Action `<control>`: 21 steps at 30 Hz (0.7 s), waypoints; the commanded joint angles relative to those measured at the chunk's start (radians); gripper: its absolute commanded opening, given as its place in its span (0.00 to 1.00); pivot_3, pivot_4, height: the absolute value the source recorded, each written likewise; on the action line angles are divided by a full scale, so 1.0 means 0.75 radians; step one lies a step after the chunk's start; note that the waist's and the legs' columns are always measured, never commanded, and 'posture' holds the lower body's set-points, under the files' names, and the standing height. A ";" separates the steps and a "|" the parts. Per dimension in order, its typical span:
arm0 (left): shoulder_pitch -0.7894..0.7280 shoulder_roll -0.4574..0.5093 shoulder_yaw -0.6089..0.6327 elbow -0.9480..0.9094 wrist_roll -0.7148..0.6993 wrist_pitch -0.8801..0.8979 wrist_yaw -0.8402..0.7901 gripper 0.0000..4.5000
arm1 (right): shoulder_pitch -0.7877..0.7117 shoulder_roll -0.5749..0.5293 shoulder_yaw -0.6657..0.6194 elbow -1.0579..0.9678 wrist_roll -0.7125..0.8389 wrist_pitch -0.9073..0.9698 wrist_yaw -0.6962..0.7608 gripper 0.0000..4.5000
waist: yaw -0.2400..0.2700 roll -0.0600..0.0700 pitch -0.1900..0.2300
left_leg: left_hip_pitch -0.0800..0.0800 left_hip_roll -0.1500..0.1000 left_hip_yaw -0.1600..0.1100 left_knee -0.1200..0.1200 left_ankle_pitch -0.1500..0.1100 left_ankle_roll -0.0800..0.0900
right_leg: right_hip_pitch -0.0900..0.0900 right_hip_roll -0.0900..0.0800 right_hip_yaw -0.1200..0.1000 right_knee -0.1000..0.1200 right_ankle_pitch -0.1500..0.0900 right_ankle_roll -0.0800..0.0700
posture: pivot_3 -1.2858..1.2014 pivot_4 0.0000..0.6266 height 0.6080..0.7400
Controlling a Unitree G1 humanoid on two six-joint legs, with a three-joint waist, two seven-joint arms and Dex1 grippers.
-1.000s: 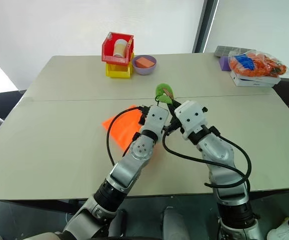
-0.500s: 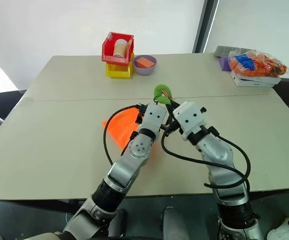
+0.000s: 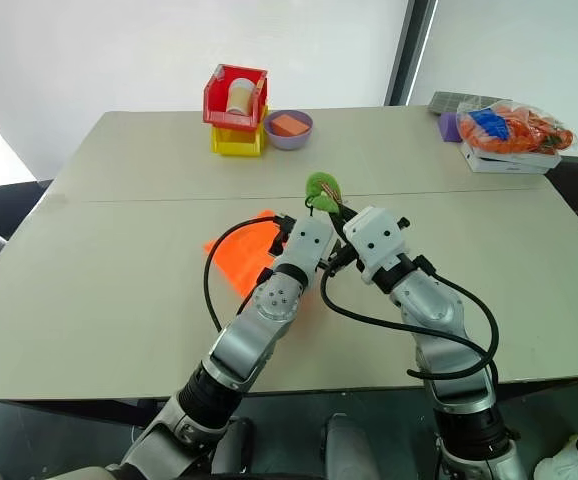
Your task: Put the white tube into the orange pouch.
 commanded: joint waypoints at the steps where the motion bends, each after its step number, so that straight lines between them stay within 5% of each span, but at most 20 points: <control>1: 0.081 -0.038 -0.034 -0.065 -0.008 0.045 -0.033 1.00 | -0.014 -0.005 -0.017 -0.053 0.002 -0.041 -0.006 0.00 | 0.000 0.000 0.000 | 0.000 0.000 0.000 0.000 0.000 0.000 | 0.000 0.000 0.000 0.000 0.000 0.000 | 0.52 0.24 1.00; 21: 0.020 -0.011 -0.007 -0.096 0.009 -0.076 -0.055 1.00 | -0.046 0.001 -0.007 0.028 -0.013 -0.114 -0.008 0.00 | 0.001 0.000 0.000 | 0.000 0.000 0.000 0.000 0.000 0.000 | 0.000 0.000 0.000 0.000 0.000 0.000 | 0.52 0.24 1.00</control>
